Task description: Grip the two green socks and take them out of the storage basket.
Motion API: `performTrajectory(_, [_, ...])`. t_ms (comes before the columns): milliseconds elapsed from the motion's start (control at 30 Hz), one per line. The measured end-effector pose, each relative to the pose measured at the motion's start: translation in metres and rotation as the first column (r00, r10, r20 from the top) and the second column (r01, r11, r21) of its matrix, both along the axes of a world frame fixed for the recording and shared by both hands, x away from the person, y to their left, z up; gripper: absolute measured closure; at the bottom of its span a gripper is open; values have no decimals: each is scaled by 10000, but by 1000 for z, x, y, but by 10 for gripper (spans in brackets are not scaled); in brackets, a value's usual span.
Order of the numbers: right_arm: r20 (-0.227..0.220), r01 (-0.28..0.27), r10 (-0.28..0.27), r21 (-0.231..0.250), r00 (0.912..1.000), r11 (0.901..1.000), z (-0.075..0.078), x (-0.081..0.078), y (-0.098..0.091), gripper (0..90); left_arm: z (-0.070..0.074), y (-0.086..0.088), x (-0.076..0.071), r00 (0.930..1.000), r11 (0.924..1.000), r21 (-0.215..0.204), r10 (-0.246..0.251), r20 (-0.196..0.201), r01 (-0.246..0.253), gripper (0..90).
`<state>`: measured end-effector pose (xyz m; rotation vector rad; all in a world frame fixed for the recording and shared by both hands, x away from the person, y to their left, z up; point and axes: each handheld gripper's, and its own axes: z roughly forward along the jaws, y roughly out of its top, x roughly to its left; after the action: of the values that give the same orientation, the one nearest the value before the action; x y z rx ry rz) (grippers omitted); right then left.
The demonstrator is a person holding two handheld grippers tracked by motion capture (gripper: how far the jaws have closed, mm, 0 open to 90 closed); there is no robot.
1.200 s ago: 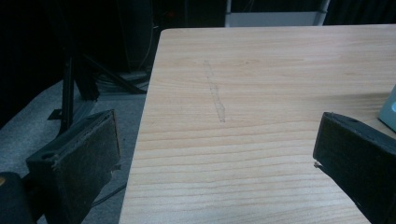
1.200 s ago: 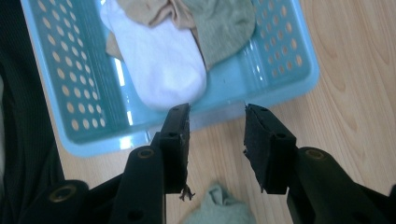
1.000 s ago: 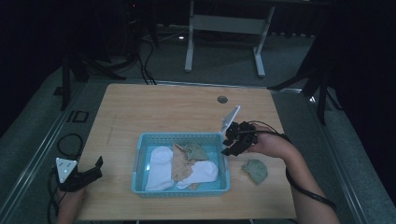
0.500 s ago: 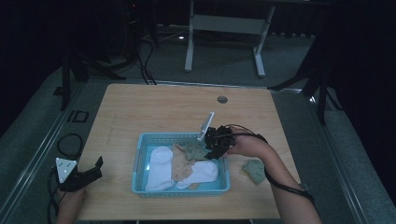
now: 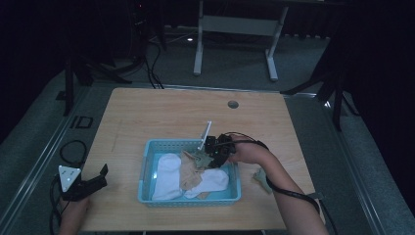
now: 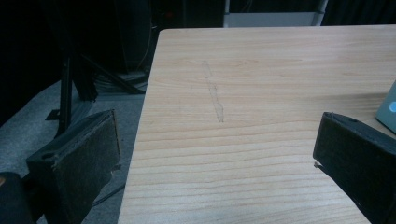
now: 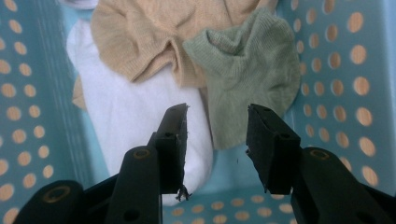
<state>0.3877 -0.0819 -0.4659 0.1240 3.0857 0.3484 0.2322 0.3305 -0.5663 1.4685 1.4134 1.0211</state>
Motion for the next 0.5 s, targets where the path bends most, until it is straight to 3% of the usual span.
performTrajectory(333, [-17, -76, 75, -357, 10000, 9993, -16, 8, 14, 564, 0, 0, 0, 10000, 10000, 2, -17, 11, 17, 3])
performTrajectory(500, [-143, -63, 58, -315, 9999, 9995, -25, 12, 19, 564, 0, 0, 0, 10000, 10000, -10, -9, 21, 9, 3])
